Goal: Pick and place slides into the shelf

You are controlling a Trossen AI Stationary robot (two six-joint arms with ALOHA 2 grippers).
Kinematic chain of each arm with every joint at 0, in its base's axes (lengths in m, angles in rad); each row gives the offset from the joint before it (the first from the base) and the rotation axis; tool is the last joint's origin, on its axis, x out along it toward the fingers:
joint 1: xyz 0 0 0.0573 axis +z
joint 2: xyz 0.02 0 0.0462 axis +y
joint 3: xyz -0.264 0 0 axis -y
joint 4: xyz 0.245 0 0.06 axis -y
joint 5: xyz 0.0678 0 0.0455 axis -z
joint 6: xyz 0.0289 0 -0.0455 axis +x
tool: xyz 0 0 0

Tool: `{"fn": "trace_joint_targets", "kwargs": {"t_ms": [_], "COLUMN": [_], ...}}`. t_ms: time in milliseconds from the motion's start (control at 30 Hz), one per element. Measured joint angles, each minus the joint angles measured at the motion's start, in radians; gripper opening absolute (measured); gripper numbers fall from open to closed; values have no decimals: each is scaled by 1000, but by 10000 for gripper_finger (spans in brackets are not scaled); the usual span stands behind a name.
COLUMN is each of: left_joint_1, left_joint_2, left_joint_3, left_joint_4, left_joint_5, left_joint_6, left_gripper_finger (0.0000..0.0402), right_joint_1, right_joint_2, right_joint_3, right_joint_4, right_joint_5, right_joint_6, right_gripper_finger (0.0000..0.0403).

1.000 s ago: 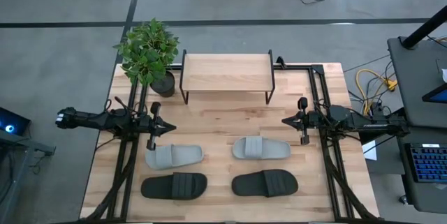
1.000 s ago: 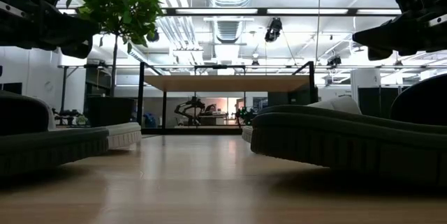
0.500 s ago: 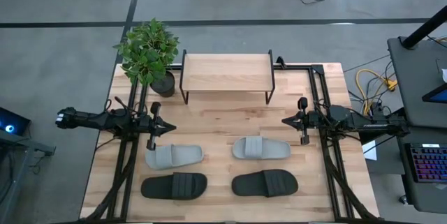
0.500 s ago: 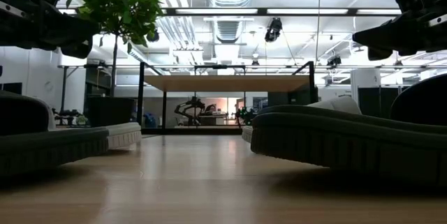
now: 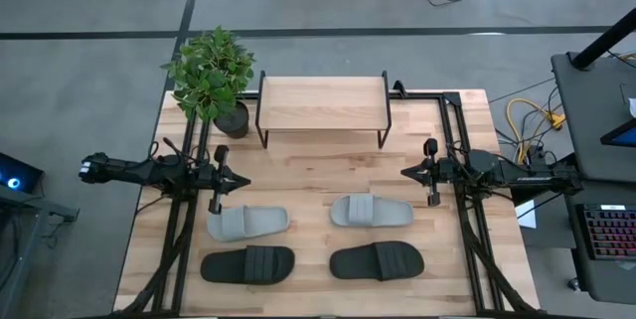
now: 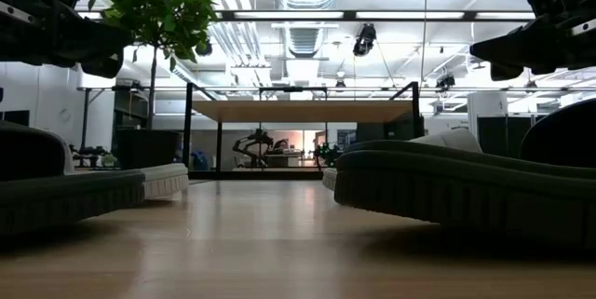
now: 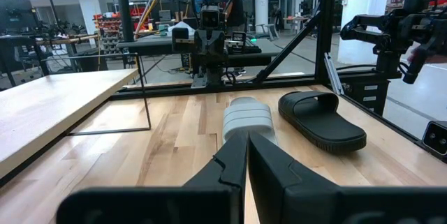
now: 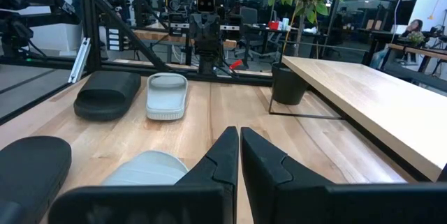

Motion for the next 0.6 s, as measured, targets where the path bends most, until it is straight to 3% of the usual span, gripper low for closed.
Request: {"fn": "trace_joint_targets", "kwargs": {"t_ms": [233,400,600], "left_joint_1": [0,0,0], "left_joint_2": [0,0,0], "left_joint_3": [0,-1,-2], "left_joint_4": [4,8,80], "left_joint_5": [0,-5,-8], "left_joint_6": [0,1,0], "left_gripper_finger": [0,0,0], "right_joint_1": [0,0,0], "right_joint_2": [0,0,2], "right_joint_3": [0,0,0], "right_joint_4": [0,20,161], "right_joint_5": [-1,-3,-1], "right_joint_6": [2,112,34], "right_gripper_finger": [9,9,9]}}
